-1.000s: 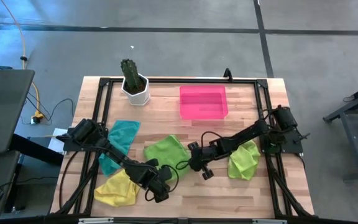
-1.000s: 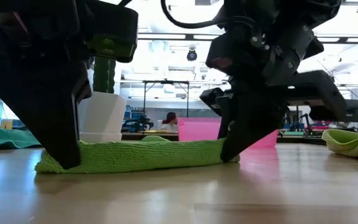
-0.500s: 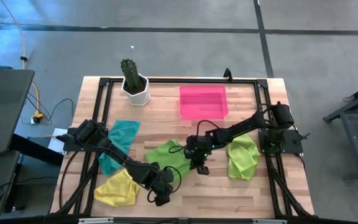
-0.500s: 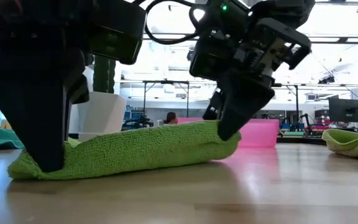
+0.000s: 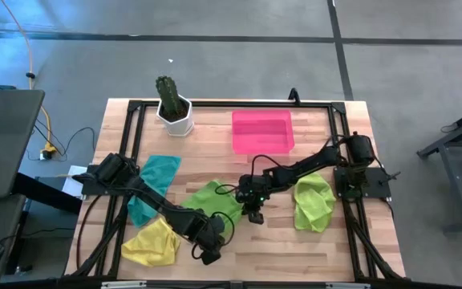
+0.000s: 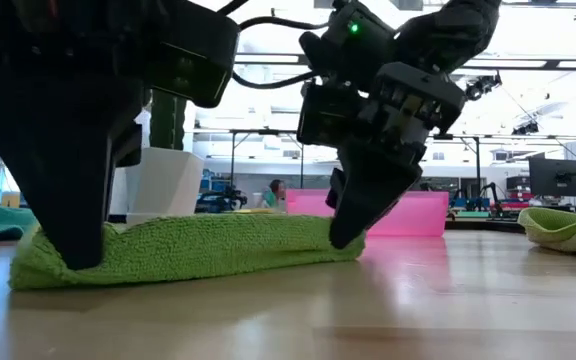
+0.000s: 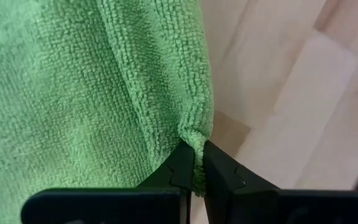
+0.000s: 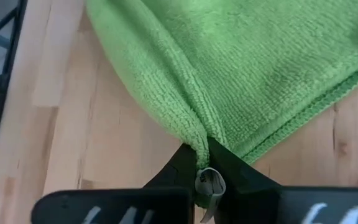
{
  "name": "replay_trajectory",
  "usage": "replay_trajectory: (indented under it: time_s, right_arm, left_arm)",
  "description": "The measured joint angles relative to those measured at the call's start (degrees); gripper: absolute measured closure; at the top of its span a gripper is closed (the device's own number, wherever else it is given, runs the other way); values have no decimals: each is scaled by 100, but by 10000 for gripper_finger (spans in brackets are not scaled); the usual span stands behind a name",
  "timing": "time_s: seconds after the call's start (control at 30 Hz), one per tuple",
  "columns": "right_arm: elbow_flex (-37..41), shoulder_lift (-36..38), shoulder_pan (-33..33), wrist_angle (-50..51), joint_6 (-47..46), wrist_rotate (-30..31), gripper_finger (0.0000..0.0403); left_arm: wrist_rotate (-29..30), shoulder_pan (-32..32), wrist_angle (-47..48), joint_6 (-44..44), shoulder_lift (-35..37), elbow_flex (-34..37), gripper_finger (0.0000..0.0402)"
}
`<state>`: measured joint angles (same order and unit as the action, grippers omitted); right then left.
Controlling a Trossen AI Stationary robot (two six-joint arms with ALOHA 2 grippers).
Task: Roll microfiber towels into tight, uniform cylinder then place into a basket
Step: Roll the green microfiber cloth
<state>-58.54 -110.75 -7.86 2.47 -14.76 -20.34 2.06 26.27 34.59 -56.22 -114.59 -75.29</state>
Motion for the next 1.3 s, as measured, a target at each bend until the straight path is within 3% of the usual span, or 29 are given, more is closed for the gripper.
replay_trajectory:
  time_s: [0.2,0.4,0.5,0.7,0.83,1.0,1.3]
  right_arm:
    - [2,364,19,651,199,476,398]
    - [6,637,56,1725,59,1054,398]
    - [93,639,-10,1778,-184,1133,398]
    - [202,634,-144,1450,-220,1149,395]
    - [153,617,-137,1337,-313,904,393]
    - [25,615,-74,1343,-488,508,392]
    - [-155,615,71,753,-445,742,391]
  left_arm:
    - [689,-128,441,789,9,-4,392]
    - [1845,-334,430,2646,9,-4,392]
    - [1979,-523,448,3029,9,-4,392]
    - [682,-764,415,1521,9,-4,392]
    - [533,-704,449,588,112,-7,392]
    - [250,-710,507,105,410,-7,392]
    - [44,-700,1026,-968,557,0,392]
